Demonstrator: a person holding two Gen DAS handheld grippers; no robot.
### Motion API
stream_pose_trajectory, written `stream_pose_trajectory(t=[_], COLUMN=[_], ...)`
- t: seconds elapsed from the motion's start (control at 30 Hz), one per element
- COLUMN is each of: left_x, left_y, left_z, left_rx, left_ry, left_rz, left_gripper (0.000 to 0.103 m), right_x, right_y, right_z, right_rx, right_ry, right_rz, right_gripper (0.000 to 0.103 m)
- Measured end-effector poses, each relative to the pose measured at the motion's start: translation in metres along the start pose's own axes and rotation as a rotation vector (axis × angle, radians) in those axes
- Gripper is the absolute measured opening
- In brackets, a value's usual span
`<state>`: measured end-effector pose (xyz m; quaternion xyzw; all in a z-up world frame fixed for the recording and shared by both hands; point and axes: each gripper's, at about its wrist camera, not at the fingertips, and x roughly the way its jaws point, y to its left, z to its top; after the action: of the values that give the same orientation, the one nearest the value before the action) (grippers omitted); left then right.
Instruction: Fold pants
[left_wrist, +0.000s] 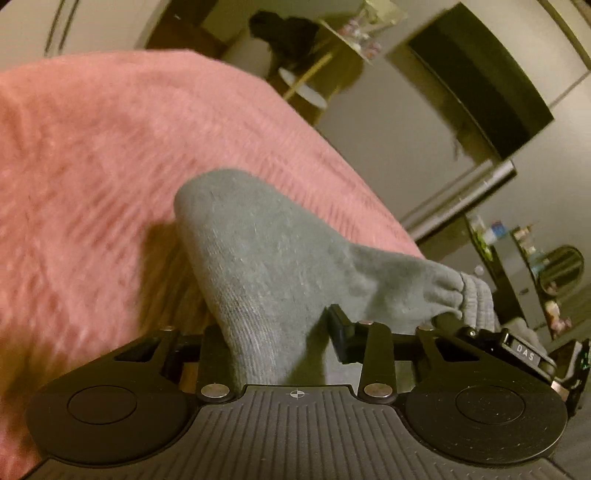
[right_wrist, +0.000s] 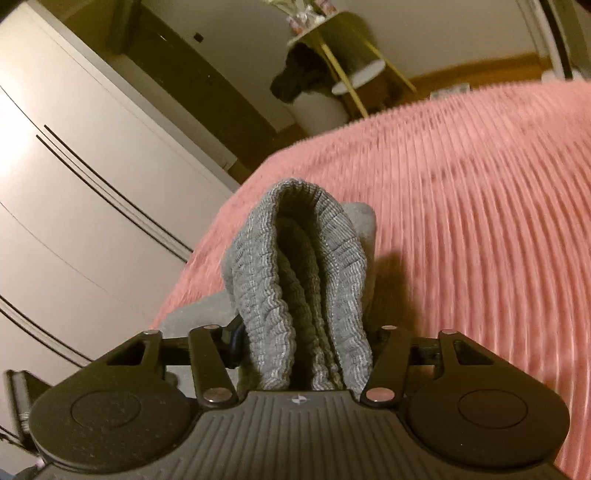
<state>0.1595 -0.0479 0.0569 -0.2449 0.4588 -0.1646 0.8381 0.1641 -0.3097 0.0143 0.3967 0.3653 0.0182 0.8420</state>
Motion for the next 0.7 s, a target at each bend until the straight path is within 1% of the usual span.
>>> stream_pose_trajectory(t=[0.03, 0.07, 0.1, 0.13, 0.17, 0.23, 0.27, 0.33, 0.37, 0.4, 0.5, 0.57, 0.63, 0.67, 0.7], left_x=[0.0, -0.002, -0.005, -0.009, -0.013, -0.016, -0.016, -0.013, -0.011, -0.009, -0.006, -0.008, -0.012, -0.012, -0.014], left_y=[-0.001, -0.002, -0.002, -0.002, -0.001, 0.002, 0.003, 0.001, 0.0, -0.002, -0.006, -0.005, -0.005, -0.005, -0.005], left_z=[0.002, 0.002, 0.0, -0.004, -0.008, -0.017, -0.024, -0.036, -0.043, -0.05, -0.065, -0.071, -0.076, -0.076, -0.079], left_rx=[-0.008, -0.006, 0.008, 0.028, 0.05, 0.073, 0.067, 0.062, 0.07, 0.081, 0.11, 0.129, 0.133, 0.129, 0.127], left_ry=[-0.007, -0.027, -0.052, -0.074, -0.091, -0.111, -0.113, -0.096, -0.081, -0.069, -0.046, -0.044, -0.046, -0.045, -0.045], left_rz=[0.051, 0.112, 0.157, 0.191, 0.209, 0.245, 0.256, 0.262, 0.269, 0.284, 0.296, 0.313, 0.315, 0.313, 0.315], left_gripper=[0.073, 0.087, 0.093, 0.093, 0.095, 0.095, 0.095, 0.096, 0.096, 0.096, 0.096, 0.096, 0.096, 0.096, 0.096], right_x=[0.003, 0.003, 0.0, -0.008, -0.013, -0.026, -0.029, -0.034, -0.036, -0.036, -0.047, -0.05, -0.054, -0.055, -0.055], right_y=[0.0, -0.002, -0.003, -0.005, -0.008, -0.016, -0.019, -0.022, -0.021, -0.021, -0.015, -0.013, -0.009, -0.007, -0.005], right_z=[0.005, 0.009, 0.01, 0.008, 0.006, -0.005, -0.012, -0.024, -0.028, -0.033, -0.043, -0.045, -0.051, -0.052, -0.055], right_rx=[0.009, 0.014, 0.014, 0.008, 0.008, 0.032, 0.045, 0.043, 0.034, 0.025, -0.014, -0.021, -0.033, -0.048, -0.064], right_ry=[-0.002, -0.011, -0.049, -0.104, -0.129, -0.148, -0.151, -0.149, -0.15, -0.148, -0.189, -0.21, -0.231, -0.236, -0.23], right_rz=[-0.039, -0.097, -0.153, -0.193, -0.201, -0.176, -0.155, -0.144, -0.154, -0.163, -0.187, -0.2, -0.2, -0.193, -0.182], right_gripper=[0.075, 0.083, 0.084, 0.084, 0.084, 0.084, 0.083, 0.072, 0.057, 0.05, 0.042, 0.042, 0.039, 0.036, 0.036])
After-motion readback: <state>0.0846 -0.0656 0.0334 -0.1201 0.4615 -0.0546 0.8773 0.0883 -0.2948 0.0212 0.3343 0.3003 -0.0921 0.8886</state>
